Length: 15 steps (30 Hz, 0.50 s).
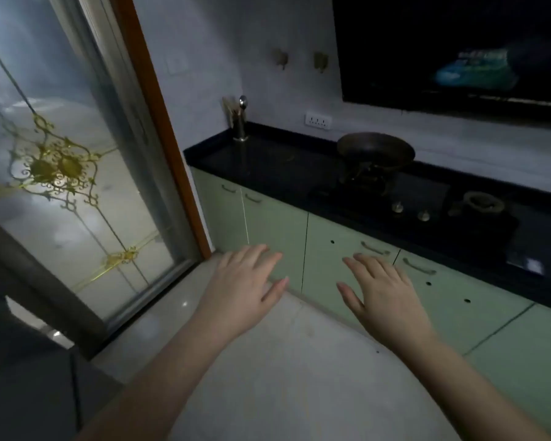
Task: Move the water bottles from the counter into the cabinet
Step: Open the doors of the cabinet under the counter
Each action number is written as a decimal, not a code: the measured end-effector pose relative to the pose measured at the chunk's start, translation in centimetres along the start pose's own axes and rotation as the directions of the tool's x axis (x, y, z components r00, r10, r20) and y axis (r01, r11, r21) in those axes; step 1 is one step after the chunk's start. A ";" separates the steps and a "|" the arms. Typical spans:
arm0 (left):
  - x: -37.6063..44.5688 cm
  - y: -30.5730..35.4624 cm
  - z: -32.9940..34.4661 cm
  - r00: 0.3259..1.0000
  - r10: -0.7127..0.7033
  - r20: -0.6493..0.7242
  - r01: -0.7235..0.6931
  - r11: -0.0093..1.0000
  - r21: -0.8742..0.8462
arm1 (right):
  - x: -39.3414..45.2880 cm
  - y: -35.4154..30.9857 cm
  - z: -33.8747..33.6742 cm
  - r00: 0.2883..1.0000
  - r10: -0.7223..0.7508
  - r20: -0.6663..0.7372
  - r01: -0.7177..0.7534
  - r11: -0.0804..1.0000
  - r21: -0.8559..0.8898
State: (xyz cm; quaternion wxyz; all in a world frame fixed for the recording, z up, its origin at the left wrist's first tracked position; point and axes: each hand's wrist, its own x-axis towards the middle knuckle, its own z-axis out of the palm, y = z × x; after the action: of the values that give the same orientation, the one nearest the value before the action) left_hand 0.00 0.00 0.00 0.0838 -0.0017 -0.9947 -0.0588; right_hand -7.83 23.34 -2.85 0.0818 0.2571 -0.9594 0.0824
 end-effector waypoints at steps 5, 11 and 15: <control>1.0 1.1 3.5 0.998 -0.051 0.038 0.052 0.999 -0.013 | 2.2 1.5 3.4 0.997 -0.049 0.054 0.043 0.994 0.099; 0.0 -1.3 5.2 0.980 -0.190 0.063 0.191 0.981 -0.016 | 6.0 -0.6 6.9 0.978 -0.183 0.103 0.161 0.968 0.190; 0.2 -4.9 6.1 0.953 -0.289 0.086 0.289 0.957 0.014 | 9.8 -3.9 8.8 0.950 -0.290 0.113 0.264 0.944 0.198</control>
State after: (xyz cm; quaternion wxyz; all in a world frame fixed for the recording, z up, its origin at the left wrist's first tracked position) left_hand -1.25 -4.17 -6.49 0.0310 0.1413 -0.9870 -0.0695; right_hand -15.25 13.56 -9.01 0.0011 0.4012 -0.9055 0.1383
